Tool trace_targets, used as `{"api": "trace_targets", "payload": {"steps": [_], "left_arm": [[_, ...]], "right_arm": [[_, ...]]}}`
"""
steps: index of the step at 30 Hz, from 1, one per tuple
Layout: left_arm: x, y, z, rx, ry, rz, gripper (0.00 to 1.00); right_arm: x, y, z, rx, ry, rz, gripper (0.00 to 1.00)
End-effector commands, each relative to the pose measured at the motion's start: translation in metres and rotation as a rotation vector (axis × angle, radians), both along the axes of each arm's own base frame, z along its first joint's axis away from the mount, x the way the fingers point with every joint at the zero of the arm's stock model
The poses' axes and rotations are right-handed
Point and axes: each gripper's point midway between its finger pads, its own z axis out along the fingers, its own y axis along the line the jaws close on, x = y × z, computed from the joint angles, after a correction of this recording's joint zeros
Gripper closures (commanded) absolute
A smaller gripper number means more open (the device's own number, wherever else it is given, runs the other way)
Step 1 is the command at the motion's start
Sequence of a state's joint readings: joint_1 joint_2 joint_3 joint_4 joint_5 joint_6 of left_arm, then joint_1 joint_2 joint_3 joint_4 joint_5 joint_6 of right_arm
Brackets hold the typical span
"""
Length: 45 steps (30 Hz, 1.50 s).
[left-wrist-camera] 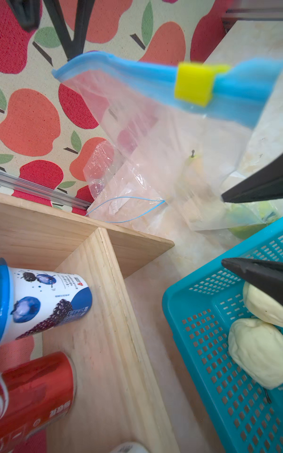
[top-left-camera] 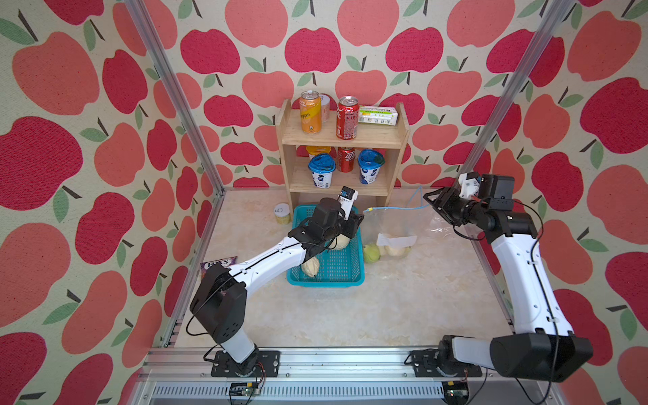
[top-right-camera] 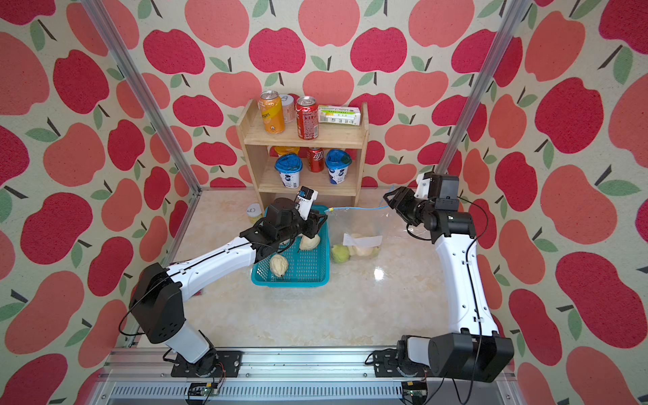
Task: Open the zip-top bag and take out the pear
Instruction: Adjust the zipper food storage bag at the center of the board, then unzip the zipper on the zipper food storage bag.
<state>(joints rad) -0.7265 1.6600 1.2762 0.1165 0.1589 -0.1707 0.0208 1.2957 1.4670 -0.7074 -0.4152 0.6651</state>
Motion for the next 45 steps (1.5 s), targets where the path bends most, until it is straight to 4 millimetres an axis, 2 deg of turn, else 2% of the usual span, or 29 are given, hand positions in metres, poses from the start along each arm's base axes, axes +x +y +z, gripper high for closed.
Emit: {"api": "trace_targets", "payload": {"steps": [1, 5, 9, 14, 19, 24, 31, 37, 41, 45], "left_arm": [[-0.007, -0.024, 0.011, -0.099, 0.02, -0.099, 0.57], [-0.009, -0.035, 0.012, -0.125, 0.037, -0.14, 0.52], [-0.013, -0.043, 0.015, -0.146, 0.038, -0.174, 0.48], [-0.018, -0.042, 0.024, -0.163, 0.019, -0.189, 0.45], [-0.027, -0.037, 0.041, -0.18, -0.031, -0.205, 0.57], [-0.033, -0.026, 0.051, -0.194, -0.064, -0.191, 0.57], [-0.042, -0.029, 0.056, -0.212, -0.066, -0.228, 0.59], [-0.042, -0.03, 0.055, -0.21, -0.069, -0.234, 0.79], [-0.041, -0.03, 0.056, -0.215, -0.079, -0.233, 0.93], [-0.04, -0.03, 0.061, -0.216, -0.096, -0.23, 0.99]], "right_arm": [[-0.015, 0.001, -0.008, -0.114, 0.013, 0.062, 0.26], [-0.018, 0.002, -0.005, -0.162, -0.001, 0.116, 0.24], [-0.02, 0.016, -0.002, -0.203, -0.033, 0.23, 0.24], [-0.021, 0.028, 0.012, -0.253, -0.129, 0.346, 0.3], [-0.018, 0.035, 0.029, -0.321, -0.265, 0.44, 0.37], [-0.014, 0.043, 0.041, -0.38, -0.409, 0.529, 0.37], [-0.01, 0.053, 0.042, -0.5, -0.559, 0.675, 0.39], [-0.017, 0.069, 0.041, -0.645, -0.736, 0.815, 0.39], [-0.031, 0.085, 0.03, -0.75, -0.88, 0.974, 0.4], [-0.04, 0.094, 0.022, -0.796, -0.952, 1.101, 0.42]]}}
